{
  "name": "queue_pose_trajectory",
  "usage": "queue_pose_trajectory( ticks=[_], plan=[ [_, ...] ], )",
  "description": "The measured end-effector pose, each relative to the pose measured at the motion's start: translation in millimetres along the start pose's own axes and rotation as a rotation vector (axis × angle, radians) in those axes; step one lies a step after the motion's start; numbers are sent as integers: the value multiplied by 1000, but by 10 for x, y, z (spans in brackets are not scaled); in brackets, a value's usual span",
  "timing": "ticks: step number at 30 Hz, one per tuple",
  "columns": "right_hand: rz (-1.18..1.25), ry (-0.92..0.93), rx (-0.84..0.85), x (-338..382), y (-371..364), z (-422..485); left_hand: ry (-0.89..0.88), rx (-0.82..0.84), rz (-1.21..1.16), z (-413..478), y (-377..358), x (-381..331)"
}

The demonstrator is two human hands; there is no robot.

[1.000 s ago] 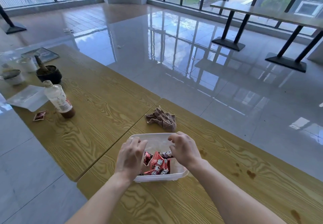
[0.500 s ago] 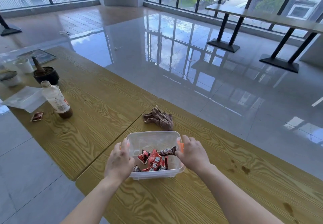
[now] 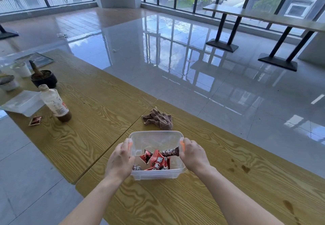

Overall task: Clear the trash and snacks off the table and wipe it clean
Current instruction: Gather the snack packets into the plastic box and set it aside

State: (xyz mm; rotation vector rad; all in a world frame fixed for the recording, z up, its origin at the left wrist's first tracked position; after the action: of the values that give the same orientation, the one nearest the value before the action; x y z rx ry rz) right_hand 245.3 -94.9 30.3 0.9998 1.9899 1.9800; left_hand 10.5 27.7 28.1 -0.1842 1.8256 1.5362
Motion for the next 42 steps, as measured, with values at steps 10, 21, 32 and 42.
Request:
queue_pose_trajectory(
  ticks=[10,21,32,42],
  plan=[
    [-5,-71,-161,-466,363,-215,-133,24,-15,36,-164,-558],
    [-20,-259,-219,-1336,823,-851,-356,121,-21,-167,-688,-1470],
    [-11,-479,-295,-2391,1215,-1692,-538,267,-38,-579,-1472,-2465],
    [-4,-668,-358,-3478,1473,-2423,-648,398,-52,-1092,-2231,-3506]
  ],
)
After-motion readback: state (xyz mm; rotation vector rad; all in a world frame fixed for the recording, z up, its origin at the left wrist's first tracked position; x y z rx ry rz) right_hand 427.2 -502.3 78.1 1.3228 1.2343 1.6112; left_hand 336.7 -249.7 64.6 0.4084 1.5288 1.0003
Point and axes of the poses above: each hand's wrist, its own z-axis towards the middle knuckle, its own y-axis out of the back of the hand, x = y × z, the point moved 3 cm from there along z, towards the middle knuckle, and after that the axes turned 5 degrees about -z, right-handed, at the moved point
